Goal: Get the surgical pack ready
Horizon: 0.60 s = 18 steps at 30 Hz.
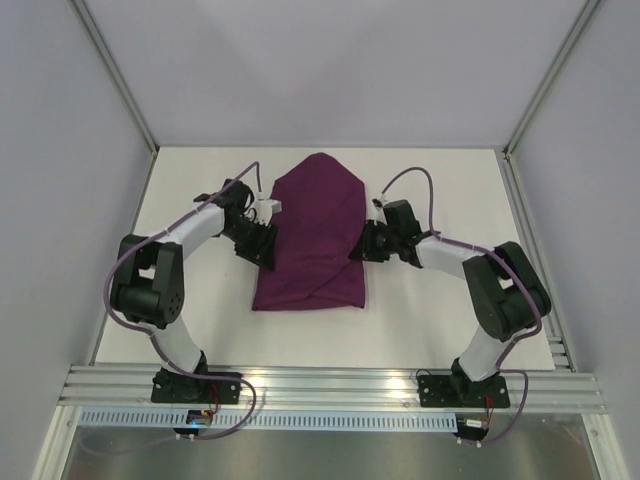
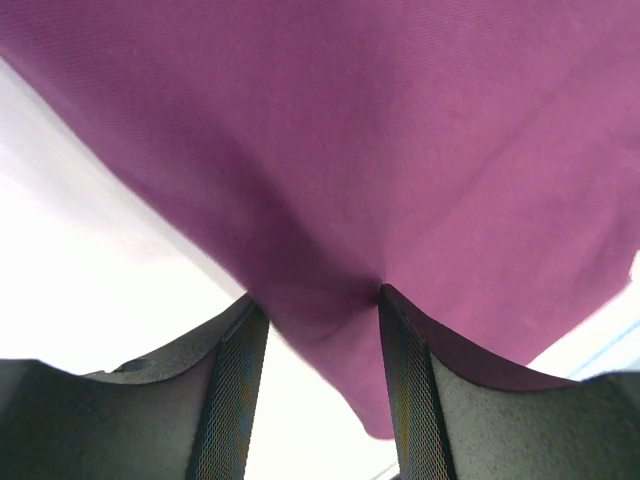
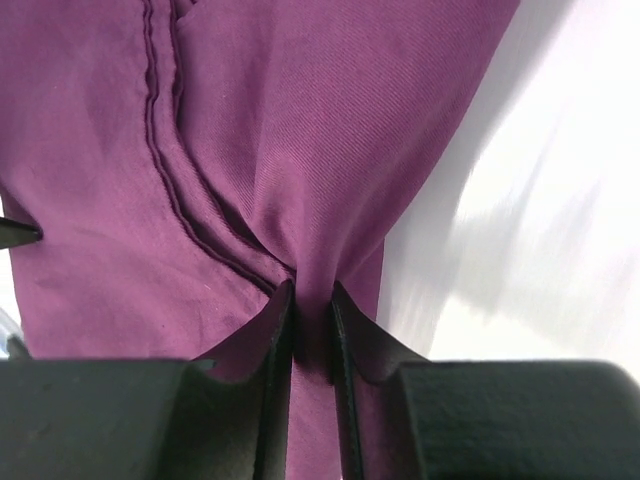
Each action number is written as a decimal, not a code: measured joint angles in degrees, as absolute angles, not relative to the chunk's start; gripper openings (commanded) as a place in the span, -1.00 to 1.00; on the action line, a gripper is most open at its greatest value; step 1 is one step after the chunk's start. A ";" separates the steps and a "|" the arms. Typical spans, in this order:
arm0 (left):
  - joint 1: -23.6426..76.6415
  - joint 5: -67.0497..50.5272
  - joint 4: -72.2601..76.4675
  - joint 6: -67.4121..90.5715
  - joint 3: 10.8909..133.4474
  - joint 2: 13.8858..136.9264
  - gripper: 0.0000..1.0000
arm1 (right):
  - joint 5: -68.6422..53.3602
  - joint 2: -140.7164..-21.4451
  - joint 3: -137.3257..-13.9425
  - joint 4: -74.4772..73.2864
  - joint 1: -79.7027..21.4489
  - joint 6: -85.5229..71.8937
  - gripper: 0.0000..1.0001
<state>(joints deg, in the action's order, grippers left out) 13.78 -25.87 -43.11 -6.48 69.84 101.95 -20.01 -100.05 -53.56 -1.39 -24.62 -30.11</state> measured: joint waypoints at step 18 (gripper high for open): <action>13.32 -25.34 -52.40 -9.52 77.54 89.27 0.20 | -15.49 -86.76 -62.61 -22.98 -20.82 -26.92 -0.15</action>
<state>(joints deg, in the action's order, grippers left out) 13.32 -25.34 -52.40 -9.52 77.54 89.27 -15.49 -86.76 -62.61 -22.98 -20.82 -26.92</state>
